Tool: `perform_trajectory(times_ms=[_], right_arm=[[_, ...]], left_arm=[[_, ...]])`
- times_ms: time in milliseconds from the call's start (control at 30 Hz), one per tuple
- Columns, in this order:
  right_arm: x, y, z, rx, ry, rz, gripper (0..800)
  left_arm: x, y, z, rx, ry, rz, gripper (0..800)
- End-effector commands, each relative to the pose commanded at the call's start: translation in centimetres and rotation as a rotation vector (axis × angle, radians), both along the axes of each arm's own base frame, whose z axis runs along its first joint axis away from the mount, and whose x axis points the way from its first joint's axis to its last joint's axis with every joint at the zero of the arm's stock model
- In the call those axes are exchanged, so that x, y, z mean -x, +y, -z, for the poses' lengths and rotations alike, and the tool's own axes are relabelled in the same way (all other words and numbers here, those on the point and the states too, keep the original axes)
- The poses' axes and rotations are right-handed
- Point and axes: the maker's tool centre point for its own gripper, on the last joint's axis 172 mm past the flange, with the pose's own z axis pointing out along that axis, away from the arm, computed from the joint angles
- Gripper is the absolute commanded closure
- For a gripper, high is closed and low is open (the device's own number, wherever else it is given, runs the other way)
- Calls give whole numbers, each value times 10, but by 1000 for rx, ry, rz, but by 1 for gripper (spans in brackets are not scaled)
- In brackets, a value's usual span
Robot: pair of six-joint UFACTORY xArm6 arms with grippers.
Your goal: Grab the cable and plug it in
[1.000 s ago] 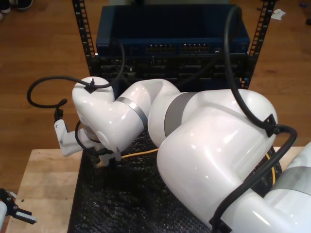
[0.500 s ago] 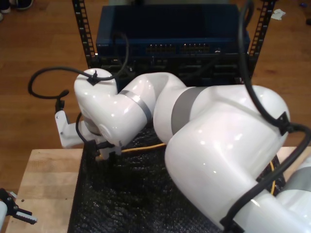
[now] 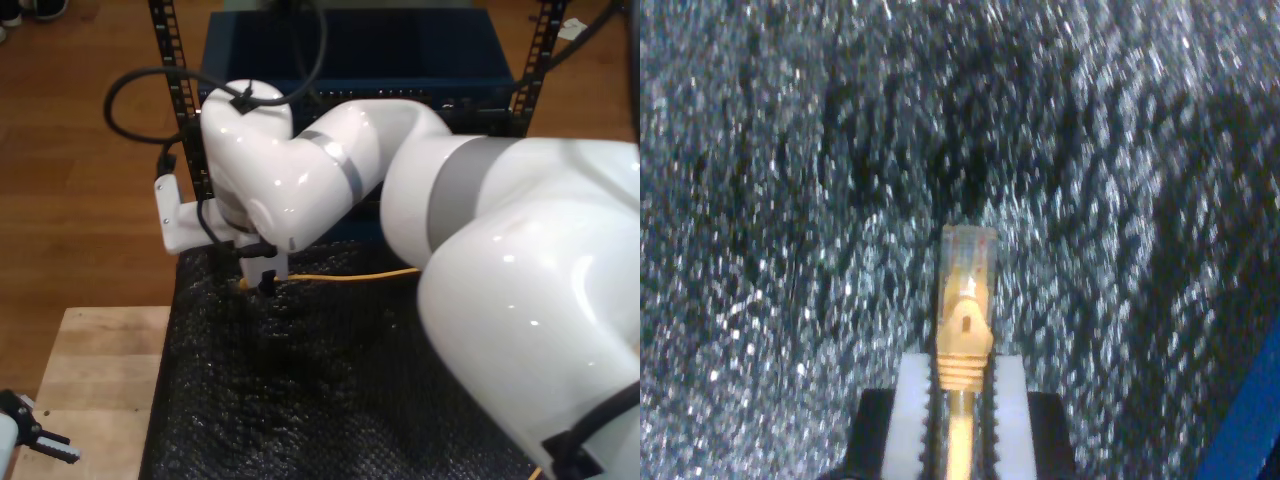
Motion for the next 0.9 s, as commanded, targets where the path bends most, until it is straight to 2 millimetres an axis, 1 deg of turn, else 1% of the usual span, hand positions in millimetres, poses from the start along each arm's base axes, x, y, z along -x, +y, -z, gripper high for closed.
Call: perform_trajectory(times_ms=[67,133,267,400,467,600,733,833,900], right_arm=[[1,-6,-6,-2,5,12,794],[4,-9,-13,-16,23,33,794],[10,-21,-28,-57,60,81,794],[17,-36,-35,-69,68,90,794],[19,-45,-39,-84,72,111,794],[21,-72,-39,-97,89,151,794],[25,-87,-43,-140,113,176,794],[23,-99,-50,-194,127,196,794],[24,-104,-54,-235,142,212,794]], left_arm=[[-6,-8,-10,40,-19,-8,0],[-7,-9,-16,50,-23,-3,0],[-8,-11,-20,43,-14,4,0],[-11,-22,-23,37,9,24,0],[-16,-31,-27,43,19,29,0],[-26,-48,-34,65,34,33,0],[-34,-66,-38,86,42,56,0],[-40,-84,-43,112,47,79,0],[-44,-96,-46,125,59,89,0]])
